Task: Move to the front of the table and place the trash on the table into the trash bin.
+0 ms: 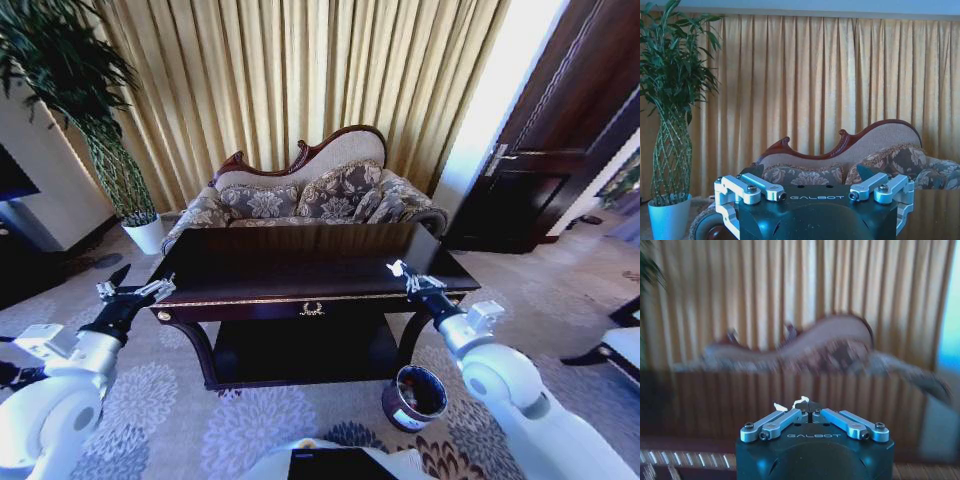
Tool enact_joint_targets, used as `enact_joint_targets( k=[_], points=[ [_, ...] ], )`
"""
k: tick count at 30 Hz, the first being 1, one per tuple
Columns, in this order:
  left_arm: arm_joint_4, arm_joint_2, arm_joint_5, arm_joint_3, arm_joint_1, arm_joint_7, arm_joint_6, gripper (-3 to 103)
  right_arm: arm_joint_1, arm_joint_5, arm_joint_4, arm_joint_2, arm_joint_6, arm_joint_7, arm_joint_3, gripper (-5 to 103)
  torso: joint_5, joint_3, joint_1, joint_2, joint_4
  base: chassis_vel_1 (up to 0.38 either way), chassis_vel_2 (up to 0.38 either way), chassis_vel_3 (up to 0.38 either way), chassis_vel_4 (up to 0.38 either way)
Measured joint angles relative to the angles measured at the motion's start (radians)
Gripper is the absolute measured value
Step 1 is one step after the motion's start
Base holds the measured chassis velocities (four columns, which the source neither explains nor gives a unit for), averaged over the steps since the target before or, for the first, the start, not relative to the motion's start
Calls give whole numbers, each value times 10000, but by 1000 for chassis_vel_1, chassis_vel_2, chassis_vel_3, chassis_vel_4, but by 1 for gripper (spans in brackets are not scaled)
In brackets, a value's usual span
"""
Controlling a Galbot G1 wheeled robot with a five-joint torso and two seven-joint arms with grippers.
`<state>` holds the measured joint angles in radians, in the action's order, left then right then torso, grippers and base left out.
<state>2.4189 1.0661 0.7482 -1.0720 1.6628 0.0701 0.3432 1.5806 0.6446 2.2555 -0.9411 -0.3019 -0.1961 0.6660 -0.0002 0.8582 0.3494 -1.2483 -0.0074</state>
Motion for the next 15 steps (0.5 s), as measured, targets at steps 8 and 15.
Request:
enact_joint_targets(
  k=[8, 15],
  points=[
    [56, 21, -5, 86, -68, -7, -9, 100, 648, -618, -1332, -863, -651, -592, -147, 0, -1, 0, 1, -1, -3, 0, 0, 0, 0],
    [101, 115, -17, 34, -80, -9, -21, 100, -649, -1449, -5026, -1274, -674, -701, -712, 0, 4, 1, 3, 0, -1, 0, 0, 0, 0]
  ],
)
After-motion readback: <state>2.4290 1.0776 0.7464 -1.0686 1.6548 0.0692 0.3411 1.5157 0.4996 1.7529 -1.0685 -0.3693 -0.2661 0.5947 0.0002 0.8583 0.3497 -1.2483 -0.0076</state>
